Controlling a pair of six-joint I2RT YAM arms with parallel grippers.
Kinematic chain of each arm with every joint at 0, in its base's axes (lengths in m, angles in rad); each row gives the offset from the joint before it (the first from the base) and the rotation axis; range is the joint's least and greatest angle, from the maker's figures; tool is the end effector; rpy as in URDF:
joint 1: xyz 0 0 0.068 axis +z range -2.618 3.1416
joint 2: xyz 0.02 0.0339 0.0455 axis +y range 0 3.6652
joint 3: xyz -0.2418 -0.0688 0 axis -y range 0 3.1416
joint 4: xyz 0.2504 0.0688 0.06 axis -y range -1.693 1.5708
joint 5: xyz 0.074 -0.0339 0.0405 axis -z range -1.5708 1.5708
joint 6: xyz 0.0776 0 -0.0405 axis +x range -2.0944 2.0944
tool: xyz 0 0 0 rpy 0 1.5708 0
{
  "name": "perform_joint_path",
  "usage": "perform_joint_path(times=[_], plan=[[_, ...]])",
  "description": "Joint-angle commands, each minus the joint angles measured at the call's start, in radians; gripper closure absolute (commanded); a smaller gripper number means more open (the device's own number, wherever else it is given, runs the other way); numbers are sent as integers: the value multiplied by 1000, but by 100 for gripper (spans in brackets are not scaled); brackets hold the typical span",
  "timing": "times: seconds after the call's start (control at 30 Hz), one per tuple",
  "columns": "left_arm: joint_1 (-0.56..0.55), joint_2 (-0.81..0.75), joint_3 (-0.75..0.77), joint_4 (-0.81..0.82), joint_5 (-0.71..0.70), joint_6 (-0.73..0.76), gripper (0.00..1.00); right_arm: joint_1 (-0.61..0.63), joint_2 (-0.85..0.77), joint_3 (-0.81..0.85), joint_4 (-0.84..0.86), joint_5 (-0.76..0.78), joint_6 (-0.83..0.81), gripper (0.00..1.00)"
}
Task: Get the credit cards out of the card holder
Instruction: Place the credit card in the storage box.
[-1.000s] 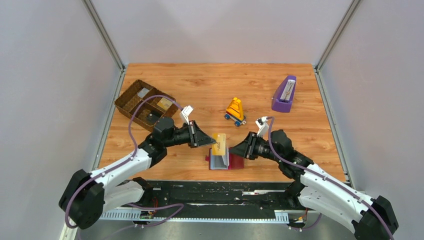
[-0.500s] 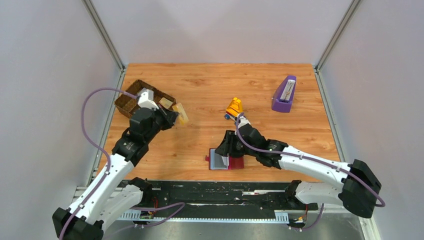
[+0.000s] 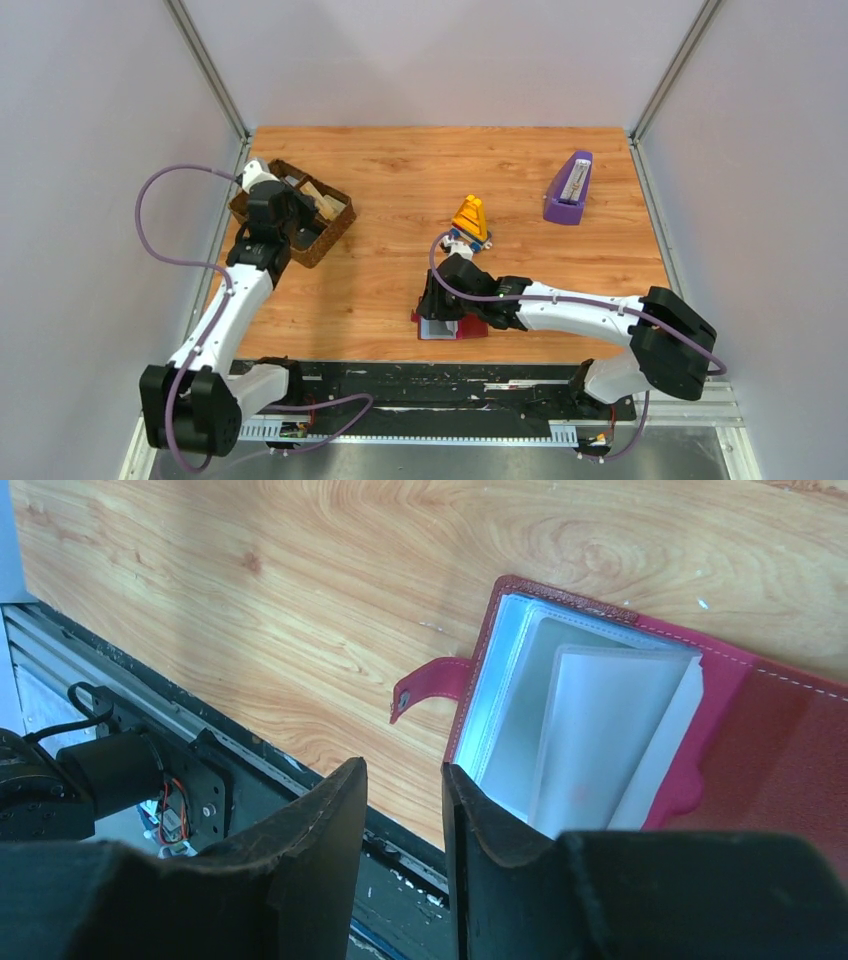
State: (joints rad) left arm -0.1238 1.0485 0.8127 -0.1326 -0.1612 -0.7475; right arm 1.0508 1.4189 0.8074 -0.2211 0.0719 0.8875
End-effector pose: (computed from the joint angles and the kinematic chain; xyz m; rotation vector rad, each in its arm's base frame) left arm 0.2966 -0.0244 0.2687 -0.7028 1.8271 -0.4226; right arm 0.1662 0.2791 0.1459 -0.1734 2.5563 0.7649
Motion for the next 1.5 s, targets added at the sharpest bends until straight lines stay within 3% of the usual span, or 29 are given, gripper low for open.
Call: perform_joint_path(times=[0.0, 0.3, 0.73, 1.47], plan=[[46, 77, 14, 154, -3, -34, 100, 5, -21, 30, 9, 40, -15, 66], [167, 265, 27, 326, 88, -80, 100, 5, -105, 7, 18, 44, -53, 64], [175, 492, 53, 452, 196, -119, 100, 3, -168, -9, 25, 56, -76, 64], [173, 527, 50, 414, 223, -141, 97, -8, -176, -25, 25, 73, -71, 61]])
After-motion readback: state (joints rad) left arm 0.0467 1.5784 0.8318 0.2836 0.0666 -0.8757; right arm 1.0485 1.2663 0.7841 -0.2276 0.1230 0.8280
